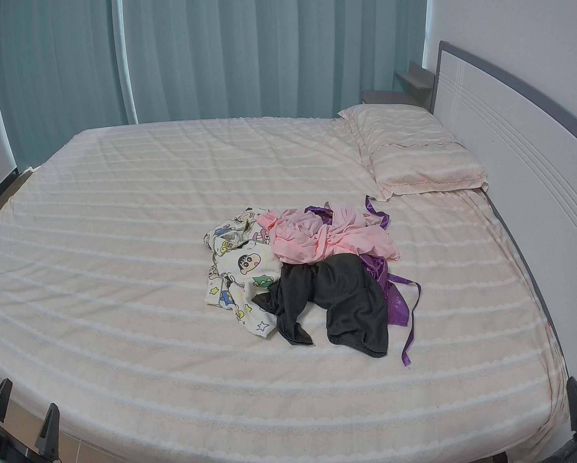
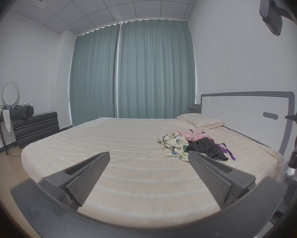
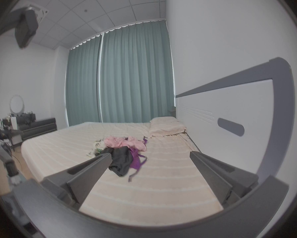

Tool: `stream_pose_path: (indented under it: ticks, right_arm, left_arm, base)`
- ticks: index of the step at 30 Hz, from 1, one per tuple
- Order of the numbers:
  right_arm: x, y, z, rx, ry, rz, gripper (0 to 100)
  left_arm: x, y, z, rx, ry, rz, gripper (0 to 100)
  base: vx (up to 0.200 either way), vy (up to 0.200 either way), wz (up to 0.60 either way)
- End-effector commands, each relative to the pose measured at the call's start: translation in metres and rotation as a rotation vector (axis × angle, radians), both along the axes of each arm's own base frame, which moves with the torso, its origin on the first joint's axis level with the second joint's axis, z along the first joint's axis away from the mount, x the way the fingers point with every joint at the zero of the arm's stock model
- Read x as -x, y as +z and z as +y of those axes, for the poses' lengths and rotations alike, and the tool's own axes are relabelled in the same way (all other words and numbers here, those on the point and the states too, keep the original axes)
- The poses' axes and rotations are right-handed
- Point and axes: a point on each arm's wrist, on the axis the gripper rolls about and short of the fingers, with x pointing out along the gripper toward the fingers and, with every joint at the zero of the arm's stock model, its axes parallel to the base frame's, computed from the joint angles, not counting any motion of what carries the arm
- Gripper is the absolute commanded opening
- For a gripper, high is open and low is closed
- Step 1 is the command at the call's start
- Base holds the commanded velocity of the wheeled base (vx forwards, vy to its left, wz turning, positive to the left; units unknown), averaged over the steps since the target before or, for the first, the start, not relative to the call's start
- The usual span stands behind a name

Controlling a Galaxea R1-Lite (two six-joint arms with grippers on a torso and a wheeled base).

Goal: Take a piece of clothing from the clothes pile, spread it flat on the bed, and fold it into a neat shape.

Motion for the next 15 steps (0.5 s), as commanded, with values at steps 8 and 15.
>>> stream_pose_path:
  ticks: [8, 15]
  right_arm:
    - [-0.097, 0.043, 0.014, -0.169, 0.307, 0.553, 100]
    - [-0.172, 0.020, 0.041, -0.298, 0.348, 0.789, 100]
  left_arm:
    - [0.000, -0.004, 0.000, 0.002, -0.001, -0.003, 100]
    - [0.000, -0.004, 0.000, 0.002, -0.001, -0.003, 100]
  base:
    - [0.000, 0.000, 0.00]
    - [0.000, 0.000, 0.00]
